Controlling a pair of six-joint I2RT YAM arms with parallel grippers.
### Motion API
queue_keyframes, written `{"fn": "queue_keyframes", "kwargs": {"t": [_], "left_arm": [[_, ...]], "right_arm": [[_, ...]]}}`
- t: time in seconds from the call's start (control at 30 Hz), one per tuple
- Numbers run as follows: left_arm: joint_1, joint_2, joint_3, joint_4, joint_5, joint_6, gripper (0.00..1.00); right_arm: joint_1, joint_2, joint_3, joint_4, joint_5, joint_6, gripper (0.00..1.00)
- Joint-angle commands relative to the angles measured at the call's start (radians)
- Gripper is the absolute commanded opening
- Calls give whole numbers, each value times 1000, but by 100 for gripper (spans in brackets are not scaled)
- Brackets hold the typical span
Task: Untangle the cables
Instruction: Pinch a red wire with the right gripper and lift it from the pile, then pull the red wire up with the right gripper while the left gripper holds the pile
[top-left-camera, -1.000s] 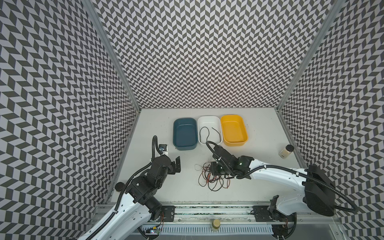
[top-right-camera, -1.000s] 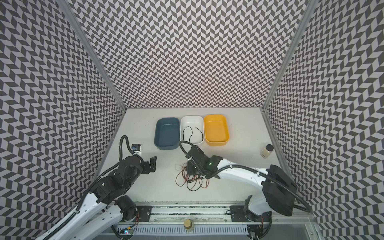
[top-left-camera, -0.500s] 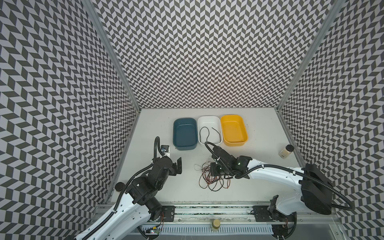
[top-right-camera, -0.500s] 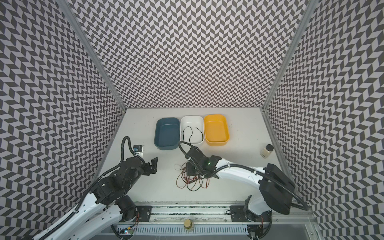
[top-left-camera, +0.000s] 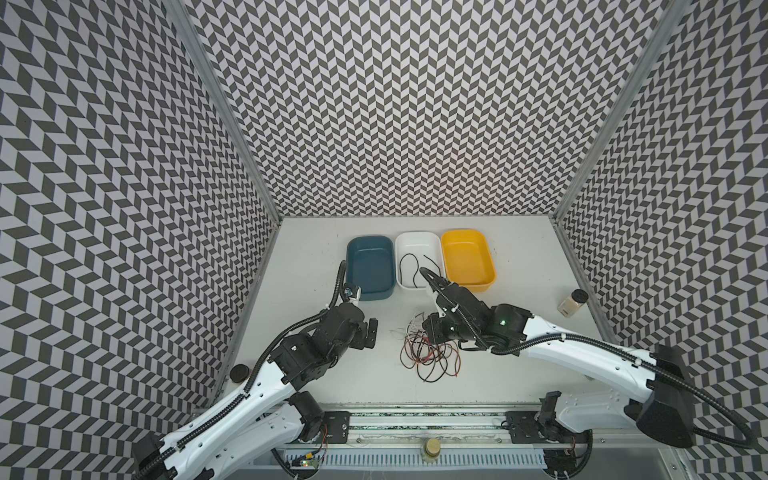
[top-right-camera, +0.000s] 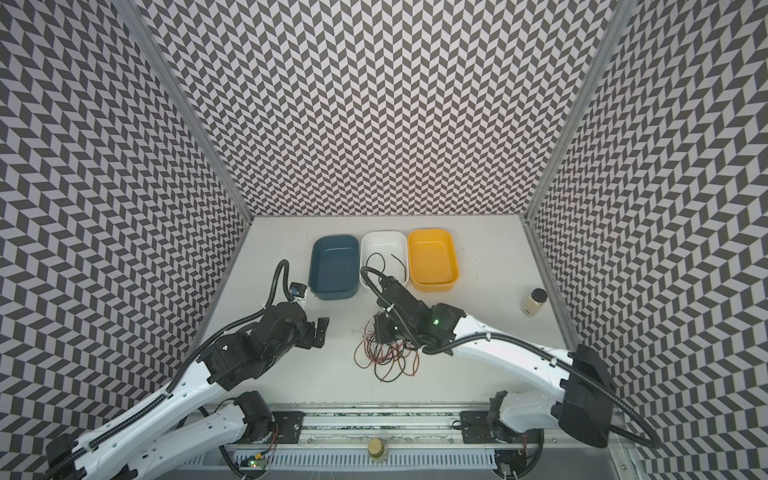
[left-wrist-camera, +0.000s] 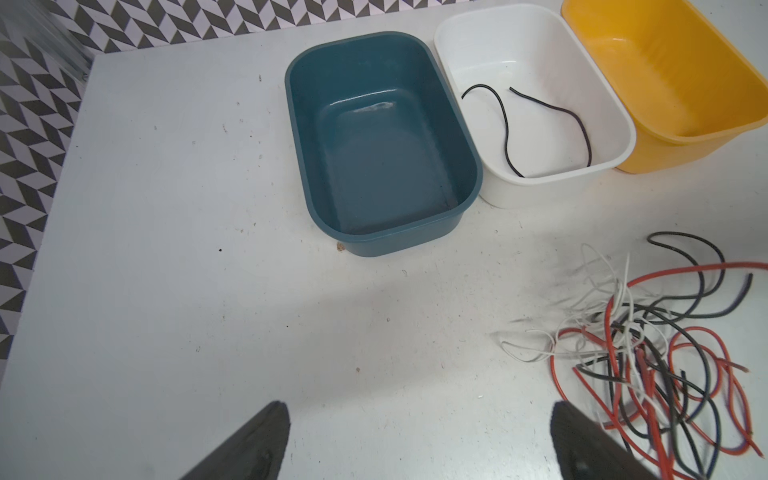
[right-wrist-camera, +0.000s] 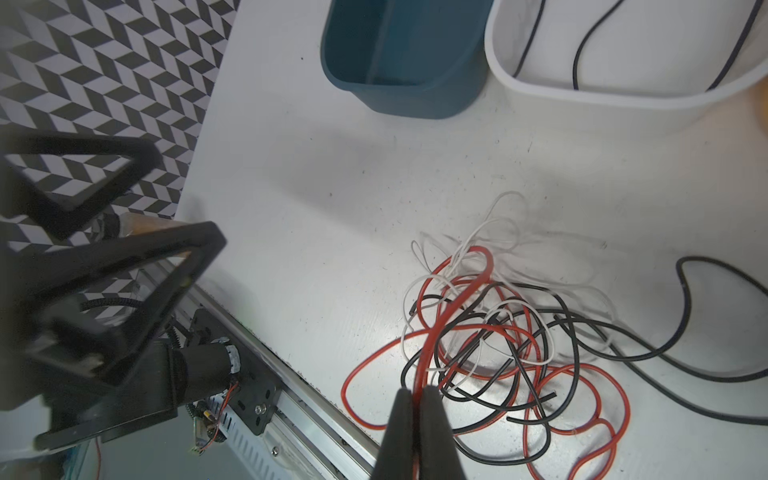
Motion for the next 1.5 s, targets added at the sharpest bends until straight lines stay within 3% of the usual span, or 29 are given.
{"fn": "queue_keyframes", "kwargs": {"t": [0.0,0.3,0.47,0.57,0.77,0.97,1.17,1.3,1.47], "left_arm": [[-5,19,27,-20,26,12,100],[-3,138,77,71,-9,75,100],[-1,210,85,16,-18,102,100],[-2,181,65,-8,-143,86,100],[-2,63,6,54,-168,99,100],[-5,106,13,30,-212,95,100],[-4,118,15,26,-216,96,100],[-15,95,16,28,-180,93,100],[-32,7,31,73,101,87,100]], "right_arm": [[-5,-41,84,-90,32,-99,0],[-5,-47,273,-239,36,-197,0],[-6,-40,375,-323,62,-226,0],[-4,-43,422,-365,97,-231,0],[-7,-47,551,-453,182,-269,0],[-15,-44,714,-533,244,-316,0],[-18,-40,802,-581,215,-311,0],[-20,-59,801,-562,140,-279,0],[-20,-96,754,-529,115,-275,0]]}}
